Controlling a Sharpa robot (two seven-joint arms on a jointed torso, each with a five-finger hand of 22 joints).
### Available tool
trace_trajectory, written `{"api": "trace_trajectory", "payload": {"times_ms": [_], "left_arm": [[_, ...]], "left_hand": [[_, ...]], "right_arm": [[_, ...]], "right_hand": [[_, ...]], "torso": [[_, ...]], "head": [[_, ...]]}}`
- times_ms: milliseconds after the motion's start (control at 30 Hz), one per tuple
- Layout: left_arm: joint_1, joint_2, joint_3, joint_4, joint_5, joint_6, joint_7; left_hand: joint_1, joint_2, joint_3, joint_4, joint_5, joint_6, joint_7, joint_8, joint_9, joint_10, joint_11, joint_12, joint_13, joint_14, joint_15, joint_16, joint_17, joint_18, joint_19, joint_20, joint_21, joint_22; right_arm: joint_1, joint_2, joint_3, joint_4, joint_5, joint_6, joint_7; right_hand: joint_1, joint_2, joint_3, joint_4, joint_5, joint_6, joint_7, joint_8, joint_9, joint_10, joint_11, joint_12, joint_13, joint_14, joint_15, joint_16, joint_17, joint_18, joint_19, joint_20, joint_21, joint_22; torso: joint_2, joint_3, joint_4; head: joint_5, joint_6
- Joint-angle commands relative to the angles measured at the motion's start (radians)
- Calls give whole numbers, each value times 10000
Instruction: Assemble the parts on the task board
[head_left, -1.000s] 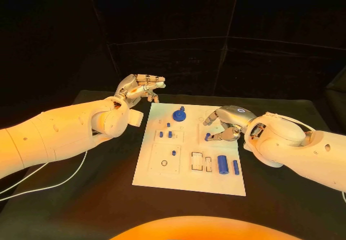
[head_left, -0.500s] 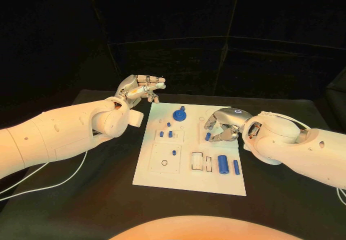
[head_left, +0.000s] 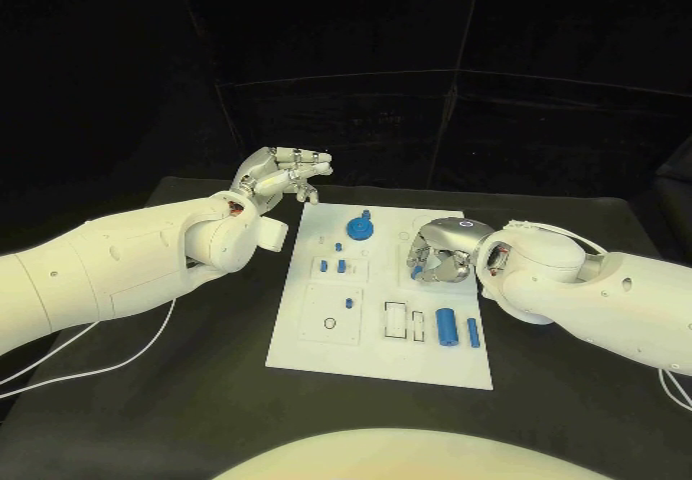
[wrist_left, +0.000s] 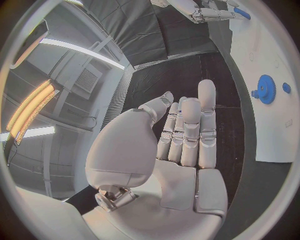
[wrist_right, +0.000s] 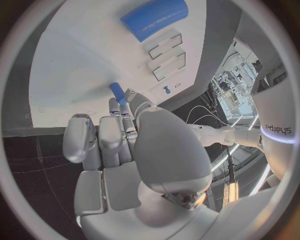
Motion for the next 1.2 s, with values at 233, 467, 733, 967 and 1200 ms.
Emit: {"api": "trace_trajectory", "payload": {"times_ms": [233,467,733,967,1200], "left_arm": [[15,13,9,-3,35,122,50],[15,12,9,-9,35,124,31],[15,6,9,-5,35,126,22],[15,-5,9,-3,35,125,17],[15,-10,9,-18,35,118,12]], "left_hand": [[-61,38,-42,-5,0,2,6,56,4,-62,-41,32,14,-52,14,-61,-16,139,-48,-2,-64,-9],[-61,38,-42,-5,0,2,6,56,4,-62,-41,32,14,-52,14,-61,-16,139,-48,-2,-64,-9],[-61,38,-42,-5,0,2,6,56,4,-62,-41,32,14,-52,14,-61,-16,139,-48,-2,-64,-9],[-41,52,-57,-13,-1,19,-3,74,9,-61,-49,57,18,-64,8,-64,-45,141,-44,-5,-78,-20],[-41,52,-57,-13,-1,19,-3,74,9,-61,-49,57,18,-64,8,-64,-45,141,-44,-5,-78,-20]], "right_arm": [[-27,110,-10,-150,-269,261,-31],[-45,170,-10,-261,-482,89,-122],[-74,124,-10,-90,-628,-600,-28],[-84,-194,-3,450,-637,-1679,126],[-82,-525,11,1258,-581,-2264,227]], "right_hand": [[-58,-59,660,20,-161,249,-15,-30,-23,368,-10,-403,24,103,-94,107,46,-89,84,-38,89,94],[22,-88,1096,-88,-297,335,-11,-60,-28,492,-22,-580,31,101,-102,143,68,-97,95,-46,119,136],[141,-70,1663,-316,-526,571,-11,-12,-4,833,-60,-632,78,109,-132,203,114,-144,219,-72,269,364],[137,-114,2019,-490,-679,709,-33,15,1,1036,-94,-669,108,117,-157,257,167,-163,259,-97,339,464],[95,-163,2184,-565,-707,709,-23,-9,-10,1051,-85,-729,108,118,-153,276,180,-168,263,-99,360,491]], "torso": [[-3,6,14],[-3,1,4],[-6,-3,-1],[-23,-7,-3],[-12,1,0]], "head": [[-11,-36],[-8,-48],[-11,-53],[-21,-37],[-1,-6]]}}
